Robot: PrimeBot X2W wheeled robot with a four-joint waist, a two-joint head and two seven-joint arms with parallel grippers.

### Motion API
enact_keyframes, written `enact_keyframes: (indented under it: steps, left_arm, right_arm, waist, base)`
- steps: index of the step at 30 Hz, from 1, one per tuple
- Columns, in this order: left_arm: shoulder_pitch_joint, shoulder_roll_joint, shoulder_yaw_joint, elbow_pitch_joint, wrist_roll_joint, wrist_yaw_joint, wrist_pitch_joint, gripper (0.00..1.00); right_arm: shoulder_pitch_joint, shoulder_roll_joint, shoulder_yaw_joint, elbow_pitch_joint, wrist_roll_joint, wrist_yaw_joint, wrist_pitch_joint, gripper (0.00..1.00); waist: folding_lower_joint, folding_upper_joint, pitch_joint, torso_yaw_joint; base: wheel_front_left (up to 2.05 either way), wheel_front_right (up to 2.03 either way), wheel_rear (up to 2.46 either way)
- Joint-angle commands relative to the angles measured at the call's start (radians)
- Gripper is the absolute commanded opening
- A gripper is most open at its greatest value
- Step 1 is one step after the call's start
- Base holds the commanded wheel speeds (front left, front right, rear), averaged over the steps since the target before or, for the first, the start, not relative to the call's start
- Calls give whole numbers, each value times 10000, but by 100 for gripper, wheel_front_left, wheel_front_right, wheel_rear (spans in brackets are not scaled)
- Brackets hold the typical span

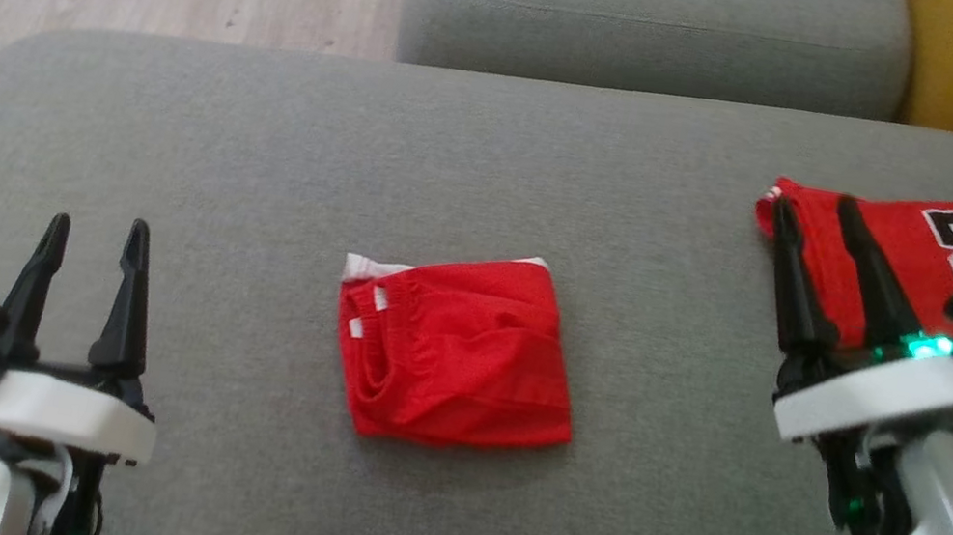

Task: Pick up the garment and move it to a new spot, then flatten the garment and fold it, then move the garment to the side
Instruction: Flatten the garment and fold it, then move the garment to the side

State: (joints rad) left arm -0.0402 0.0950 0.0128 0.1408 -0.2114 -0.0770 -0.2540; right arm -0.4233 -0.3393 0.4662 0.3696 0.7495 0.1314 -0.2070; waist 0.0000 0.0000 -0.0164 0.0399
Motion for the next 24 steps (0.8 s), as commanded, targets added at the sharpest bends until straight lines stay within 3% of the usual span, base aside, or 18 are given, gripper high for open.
enact_keyframes:
  steps: [1,10,24]
  left_arm:
    - [-172,222,367,-321,-55,83,-62,100]
    - [132,92,337,-66,-211,80,-73,100]
    - [-58,51,197,323,-38,-17,-77,100]
  right_arm:
    - [82,8,-196,-183,-641,-7,-280,100]
    - [1487,1071,-1771,419,-3093,-7,-535,100]
    - [1835,1751,-2404,665,-4536,-7,-544,100]
  waist:
    - [0,0,-76,-206]
    - [0,0,-142,-370]
    - [0,0,-108,-289]
  base:
    - [0,0,0]
    - [0,0,0]
    - [0,0,0]
